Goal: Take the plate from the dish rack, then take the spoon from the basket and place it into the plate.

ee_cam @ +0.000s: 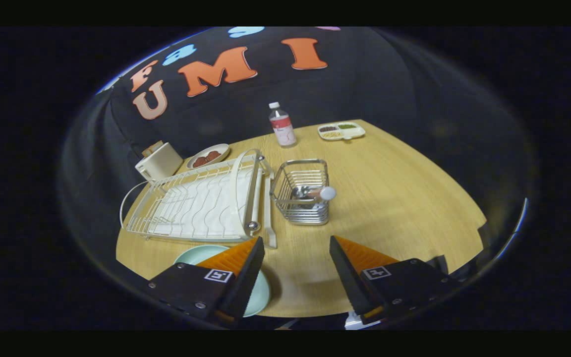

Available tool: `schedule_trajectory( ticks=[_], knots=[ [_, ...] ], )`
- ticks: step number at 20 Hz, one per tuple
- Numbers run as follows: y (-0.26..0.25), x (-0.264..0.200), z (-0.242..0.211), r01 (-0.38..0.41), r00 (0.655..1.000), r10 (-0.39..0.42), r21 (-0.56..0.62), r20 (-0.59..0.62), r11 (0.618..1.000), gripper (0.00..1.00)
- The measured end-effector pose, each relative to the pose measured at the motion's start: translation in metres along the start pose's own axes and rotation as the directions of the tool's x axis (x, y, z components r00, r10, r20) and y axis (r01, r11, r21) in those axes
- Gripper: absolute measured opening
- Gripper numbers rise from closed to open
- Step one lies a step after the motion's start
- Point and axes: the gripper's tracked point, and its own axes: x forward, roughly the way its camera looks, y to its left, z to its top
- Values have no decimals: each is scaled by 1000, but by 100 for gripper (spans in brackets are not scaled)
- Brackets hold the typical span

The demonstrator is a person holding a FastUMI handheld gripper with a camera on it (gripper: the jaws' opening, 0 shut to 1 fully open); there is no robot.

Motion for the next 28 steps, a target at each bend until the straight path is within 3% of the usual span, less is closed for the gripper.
schedule_trajectory(
  ticks=[4, 9, 11, 16, 21, 28],
  knots=[
    [-5, 4, 29, 26, 992, -16, -83, 122, 996, 80],
    [0, 21, 40, 9, 983, 7, -88, 182, 996, 77],
    [-1, 25, 42, 17, 981, 3, -105, 195, 994, 72],
    [-4, 31, 47, 53, 970, -12, -165, 241, 985, 42],
    [-4, 30, 55, 55, 965, -19, -133, 262, 990, 15],
    [3, 8, 83, 41, 966, -2, -146, 259, 989, 12]
  ],
)
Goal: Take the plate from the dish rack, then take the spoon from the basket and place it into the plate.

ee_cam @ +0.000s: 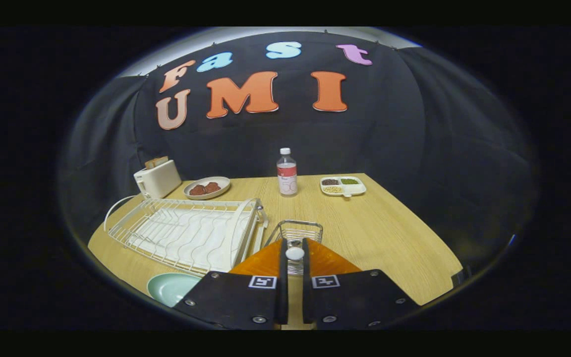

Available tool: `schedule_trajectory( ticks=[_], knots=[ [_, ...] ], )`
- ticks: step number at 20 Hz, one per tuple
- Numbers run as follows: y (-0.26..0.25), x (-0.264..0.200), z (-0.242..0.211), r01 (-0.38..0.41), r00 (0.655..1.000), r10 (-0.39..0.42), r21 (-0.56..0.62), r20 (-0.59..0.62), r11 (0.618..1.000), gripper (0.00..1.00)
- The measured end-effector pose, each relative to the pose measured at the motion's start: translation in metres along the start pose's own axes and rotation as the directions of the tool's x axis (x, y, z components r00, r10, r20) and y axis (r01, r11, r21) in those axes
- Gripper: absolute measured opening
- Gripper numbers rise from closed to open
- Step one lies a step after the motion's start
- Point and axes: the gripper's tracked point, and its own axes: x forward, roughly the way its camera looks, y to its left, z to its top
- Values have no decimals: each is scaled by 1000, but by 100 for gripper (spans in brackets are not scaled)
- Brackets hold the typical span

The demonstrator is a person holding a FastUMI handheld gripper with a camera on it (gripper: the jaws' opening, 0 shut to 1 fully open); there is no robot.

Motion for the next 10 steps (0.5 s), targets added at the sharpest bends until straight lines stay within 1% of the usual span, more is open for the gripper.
schedule_trajectory(
  ticks=[6, 10],
  knots=[
    [-3, -34, 46, -22, 998, 22, -2, 66, 1000, 11],
    [-2, -57, 61, -55, 995, 55, 5, 84, 998, 12]
  ],
)
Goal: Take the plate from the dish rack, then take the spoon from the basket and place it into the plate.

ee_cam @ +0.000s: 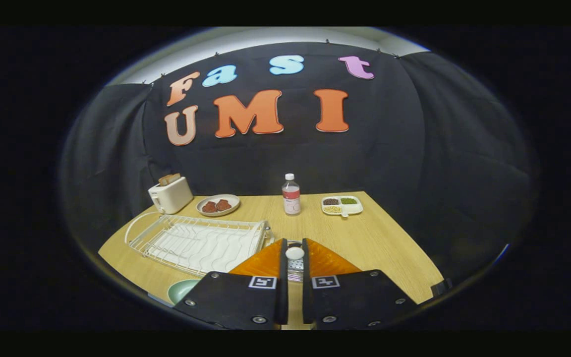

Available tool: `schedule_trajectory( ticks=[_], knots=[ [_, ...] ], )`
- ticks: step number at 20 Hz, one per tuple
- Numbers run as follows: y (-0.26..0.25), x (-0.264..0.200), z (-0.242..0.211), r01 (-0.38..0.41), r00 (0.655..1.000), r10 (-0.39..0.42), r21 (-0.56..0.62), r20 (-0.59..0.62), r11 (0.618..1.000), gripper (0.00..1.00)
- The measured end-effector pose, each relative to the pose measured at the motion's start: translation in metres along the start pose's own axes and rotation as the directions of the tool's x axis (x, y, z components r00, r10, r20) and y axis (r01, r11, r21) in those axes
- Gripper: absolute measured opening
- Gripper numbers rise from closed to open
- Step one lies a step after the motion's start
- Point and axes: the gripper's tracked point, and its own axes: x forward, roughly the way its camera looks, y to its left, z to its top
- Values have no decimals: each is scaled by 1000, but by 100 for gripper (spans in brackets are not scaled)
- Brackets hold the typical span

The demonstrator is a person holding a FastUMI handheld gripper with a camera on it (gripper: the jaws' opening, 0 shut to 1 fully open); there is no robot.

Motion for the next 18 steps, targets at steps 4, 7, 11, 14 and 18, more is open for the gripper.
schedule_trajectory(
  ticks=[4, 7, 11, 14, 18],
  knots=[
    [10, -22, -2, -54, 998, 54, 9, -17, 998, 12],
    [20, -36, -6, -97, 995, 97, 5, -25, 995, 11],
    [36, -51, -19, -172, 983, 172, 9, -61, 985, 11],
    [46, -62, -27, -222, 971, 222, 9, -84, 975, 11],
    [57, -71, -36, -269, 957, 267, 4, -112, 963, 11]
  ],
)
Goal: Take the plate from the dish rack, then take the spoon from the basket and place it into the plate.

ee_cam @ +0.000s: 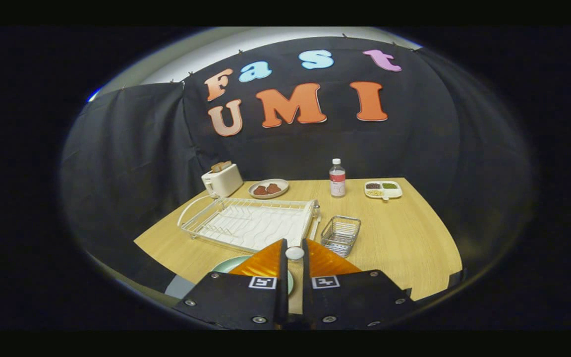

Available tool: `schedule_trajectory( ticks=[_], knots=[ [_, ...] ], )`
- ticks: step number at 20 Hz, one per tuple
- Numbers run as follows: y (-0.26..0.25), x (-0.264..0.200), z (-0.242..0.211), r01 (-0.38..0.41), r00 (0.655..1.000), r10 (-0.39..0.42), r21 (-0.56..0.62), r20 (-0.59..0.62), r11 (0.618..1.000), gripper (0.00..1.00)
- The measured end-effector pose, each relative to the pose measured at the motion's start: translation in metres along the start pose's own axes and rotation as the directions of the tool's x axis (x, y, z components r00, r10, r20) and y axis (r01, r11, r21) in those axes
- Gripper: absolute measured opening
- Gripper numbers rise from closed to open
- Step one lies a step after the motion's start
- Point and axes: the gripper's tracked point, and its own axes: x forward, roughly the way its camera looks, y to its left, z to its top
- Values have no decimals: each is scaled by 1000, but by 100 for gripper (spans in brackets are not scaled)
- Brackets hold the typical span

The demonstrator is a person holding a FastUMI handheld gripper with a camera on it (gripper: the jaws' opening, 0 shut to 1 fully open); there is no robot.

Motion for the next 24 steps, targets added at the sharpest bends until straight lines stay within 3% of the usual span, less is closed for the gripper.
schedule_trajectory(
  ticks=[13, 24],
  knots=[
    [64, 41, -75, -199, 968, 189, -44, -167, 979, 11],
    [84, 59, -91, -263, 947, 255, -13, -197, 965, 12]
  ],
)
